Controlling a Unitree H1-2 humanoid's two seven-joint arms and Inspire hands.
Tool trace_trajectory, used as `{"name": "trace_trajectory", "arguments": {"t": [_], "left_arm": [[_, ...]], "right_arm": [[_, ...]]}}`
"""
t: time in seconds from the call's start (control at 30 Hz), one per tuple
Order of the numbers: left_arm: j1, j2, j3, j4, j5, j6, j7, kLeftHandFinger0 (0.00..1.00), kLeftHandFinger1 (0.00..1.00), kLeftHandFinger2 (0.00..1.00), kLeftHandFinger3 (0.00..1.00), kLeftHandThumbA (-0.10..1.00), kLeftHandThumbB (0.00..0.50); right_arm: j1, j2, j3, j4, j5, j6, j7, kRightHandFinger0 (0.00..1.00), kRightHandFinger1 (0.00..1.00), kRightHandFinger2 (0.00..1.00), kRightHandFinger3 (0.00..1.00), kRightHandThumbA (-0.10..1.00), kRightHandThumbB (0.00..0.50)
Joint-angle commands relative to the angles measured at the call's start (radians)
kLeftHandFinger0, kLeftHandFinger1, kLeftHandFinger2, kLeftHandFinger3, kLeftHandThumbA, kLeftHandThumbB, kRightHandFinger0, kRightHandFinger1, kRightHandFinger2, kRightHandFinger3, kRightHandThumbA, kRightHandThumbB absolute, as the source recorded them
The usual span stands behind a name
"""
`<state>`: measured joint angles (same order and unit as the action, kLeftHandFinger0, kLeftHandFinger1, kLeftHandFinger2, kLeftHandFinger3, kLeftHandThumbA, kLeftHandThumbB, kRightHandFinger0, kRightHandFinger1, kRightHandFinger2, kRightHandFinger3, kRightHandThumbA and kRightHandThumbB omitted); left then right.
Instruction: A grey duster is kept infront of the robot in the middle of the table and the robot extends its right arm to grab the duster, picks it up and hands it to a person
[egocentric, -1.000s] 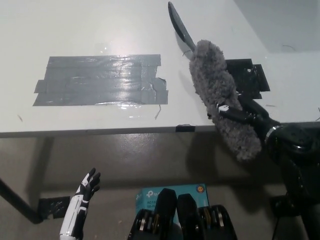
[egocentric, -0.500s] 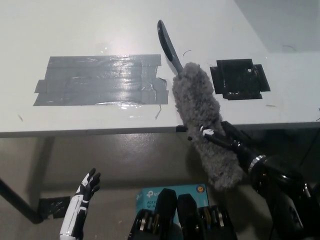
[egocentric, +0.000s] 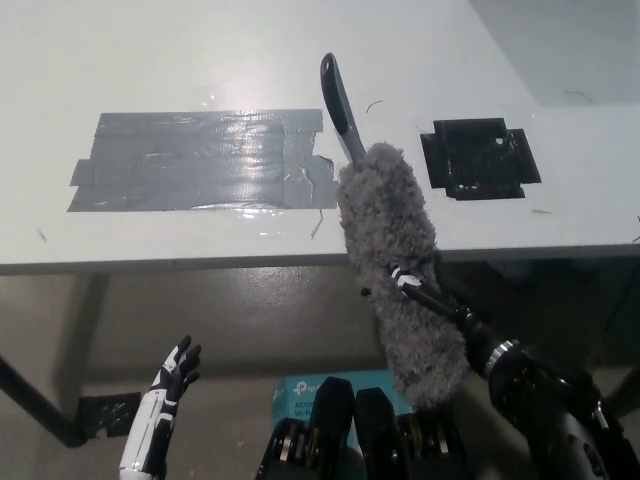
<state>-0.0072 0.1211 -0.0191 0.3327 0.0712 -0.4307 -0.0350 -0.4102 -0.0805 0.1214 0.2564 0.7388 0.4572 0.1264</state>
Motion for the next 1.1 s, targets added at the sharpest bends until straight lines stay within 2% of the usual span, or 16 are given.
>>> {"name": "trace_trajectory", "arguments": {"t": [0.0,0.1,0.23,0.33,0.63,0.73,0.83,1.07], "left_arm": [[-0.031,0.016,0.001,-0.021,-0.002,-0.039,0.005,1.00,1.00,1.00,1.00,1.00,0.367],[-0.035,0.017,0.002,-0.019,-0.006,-0.039,0.002,1.00,1.00,1.00,1.00,1.00,0.363],[-0.034,0.015,0.005,-0.022,0.002,-0.039,0.008,1.00,1.00,1.00,1.00,1.00,0.380],[-0.034,0.017,0.004,-0.024,0.003,-0.039,0.010,1.00,1.00,1.00,1.00,1.00,0.366],[-0.040,0.018,0.006,-0.022,-0.001,-0.039,0.006,1.00,1.00,1.00,1.00,1.00,0.375],[-0.039,0.017,0.005,-0.025,-0.002,-0.039,0.005,1.00,1.00,1.00,1.00,1.00,0.369],[-0.043,0.019,0.005,-0.022,-0.002,-0.039,0.002,1.00,1.00,1.00,1.00,1.00,0.383],[-0.048,0.019,0.005,-0.018,-0.009,-0.039,0.001,1.00,1.00,1.00,1.00,1.00,0.366]], "right_arm": [[-0.045,0.022,0.028,-0.244,0.531,0.013,-0.118,0.00,0.46,0.85,1.00,-0.10,0.089],[-0.050,0.019,0.031,-0.257,0.550,0.013,-0.137,0.00,0.47,0.86,1.00,-0.10,0.103],[-0.055,0.012,0.036,-0.272,0.566,0.013,-0.157,0.00,0.48,0.87,1.00,-0.10,0.095],[-0.057,0.009,0.040,-0.281,0.583,0.013,-0.168,0.00,0.48,0.88,1.00,-0.10,0.098],[-0.064,-0.006,0.050,-0.296,0.618,0.013,-0.161,0.00,0.48,0.87,1.00,-0.10,0.084],[-0.065,-0.011,0.055,-0.305,0.636,0.013,-0.180,0.00,0.49,0.89,1.00,-0.10,0.097],[-0.067,-0.014,0.058,-0.304,0.649,0.013,-0.181,0.00,0.48,0.89,1.00,-0.10,0.088],[-0.066,-0.020,0.065,-0.305,0.660,0.013,-0.189,0.00,0.48,0.88,1.00,-0.10,0.093]]}}
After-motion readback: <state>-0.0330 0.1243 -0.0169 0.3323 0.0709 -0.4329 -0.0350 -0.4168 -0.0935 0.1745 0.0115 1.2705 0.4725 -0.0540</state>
